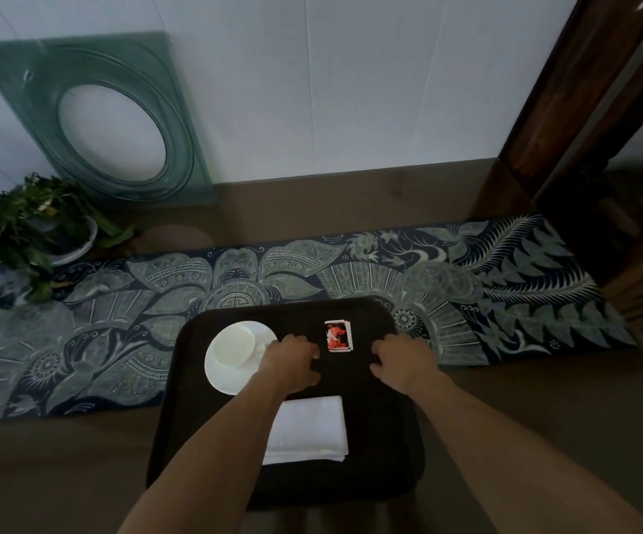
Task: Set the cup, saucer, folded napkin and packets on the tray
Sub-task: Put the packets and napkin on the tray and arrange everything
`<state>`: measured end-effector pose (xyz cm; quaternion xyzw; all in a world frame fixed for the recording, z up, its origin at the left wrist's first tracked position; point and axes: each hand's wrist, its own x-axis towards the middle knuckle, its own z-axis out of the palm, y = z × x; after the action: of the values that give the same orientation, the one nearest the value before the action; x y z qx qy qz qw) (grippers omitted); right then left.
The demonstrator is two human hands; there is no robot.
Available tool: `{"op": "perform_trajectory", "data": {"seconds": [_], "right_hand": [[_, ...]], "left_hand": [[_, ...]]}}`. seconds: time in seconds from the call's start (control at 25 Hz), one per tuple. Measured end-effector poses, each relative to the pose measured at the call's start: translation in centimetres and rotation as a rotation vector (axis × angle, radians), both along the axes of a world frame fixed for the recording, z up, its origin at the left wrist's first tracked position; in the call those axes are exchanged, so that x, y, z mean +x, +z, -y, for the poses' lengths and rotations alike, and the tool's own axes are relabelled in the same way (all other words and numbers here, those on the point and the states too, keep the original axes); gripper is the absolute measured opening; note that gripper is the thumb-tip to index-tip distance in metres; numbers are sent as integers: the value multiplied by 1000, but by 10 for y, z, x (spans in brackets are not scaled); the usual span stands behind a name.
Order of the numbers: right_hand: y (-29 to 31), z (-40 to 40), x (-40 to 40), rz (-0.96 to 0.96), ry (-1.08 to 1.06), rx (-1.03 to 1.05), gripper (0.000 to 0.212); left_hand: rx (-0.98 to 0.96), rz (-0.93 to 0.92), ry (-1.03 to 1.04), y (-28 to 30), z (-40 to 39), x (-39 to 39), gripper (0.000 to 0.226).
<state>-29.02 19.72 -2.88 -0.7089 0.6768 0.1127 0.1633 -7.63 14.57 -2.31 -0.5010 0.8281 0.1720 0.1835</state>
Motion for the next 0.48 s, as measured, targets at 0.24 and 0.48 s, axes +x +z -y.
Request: {"op": "perform_trajectory", "data": {"seconds": [0.24, 0.48], "right_hand": [[-13, 23, -13, 88, 39, -12, 40], [-27, 52, -9, 133, 34, -46, 54]], "left_hand": [[-95, 7, 49, -10, 16, -14, 52], [-181, -58, 67, -28, 37, -19, 60]]}}
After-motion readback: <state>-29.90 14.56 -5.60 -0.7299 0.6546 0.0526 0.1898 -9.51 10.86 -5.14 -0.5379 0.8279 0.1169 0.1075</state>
